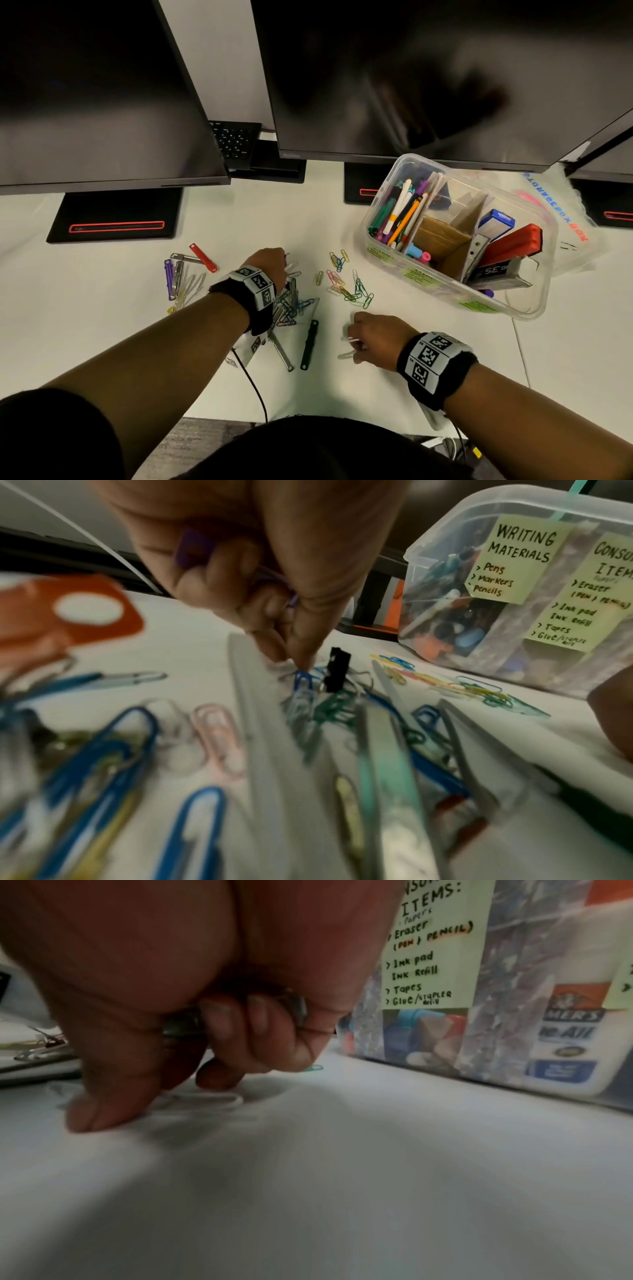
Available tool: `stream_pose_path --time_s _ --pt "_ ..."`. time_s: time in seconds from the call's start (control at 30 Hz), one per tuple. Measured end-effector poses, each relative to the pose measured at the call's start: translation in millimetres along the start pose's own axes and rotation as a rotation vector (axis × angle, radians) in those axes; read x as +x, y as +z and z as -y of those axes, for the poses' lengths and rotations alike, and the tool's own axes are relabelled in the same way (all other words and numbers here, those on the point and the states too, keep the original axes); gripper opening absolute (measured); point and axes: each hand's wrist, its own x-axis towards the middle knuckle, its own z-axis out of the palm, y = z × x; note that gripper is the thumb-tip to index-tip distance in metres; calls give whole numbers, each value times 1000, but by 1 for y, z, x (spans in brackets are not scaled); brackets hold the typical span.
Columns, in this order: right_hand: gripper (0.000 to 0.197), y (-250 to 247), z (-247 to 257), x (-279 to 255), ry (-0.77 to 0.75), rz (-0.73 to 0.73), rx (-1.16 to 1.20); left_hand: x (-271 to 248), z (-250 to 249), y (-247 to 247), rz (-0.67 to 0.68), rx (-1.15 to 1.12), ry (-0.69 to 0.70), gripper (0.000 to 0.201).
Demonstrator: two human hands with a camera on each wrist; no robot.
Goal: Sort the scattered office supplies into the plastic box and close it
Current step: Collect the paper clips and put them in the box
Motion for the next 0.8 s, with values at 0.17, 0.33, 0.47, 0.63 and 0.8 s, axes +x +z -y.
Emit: stream_pose_path --time_s 0.17,0.33,0.47,0.63,0.8 --pt "22 -6 14 9 -77 -34 23 -6 2 2 34 -2 58 11" --pt "30 -12 46 28 -175 -47 138 -19 11 -8 -7 -48 63 22" --pt "46 -9 60 44 -177 71 80 -32 23 -14 24 25 70 26" --pt "31 -10 55 56 -151 11 -37 -46 41 -8 104 -6 28 27" --pt "34 -16 48 59 -144 -66 -136 -55 43 -5 125 -108 -12 28"
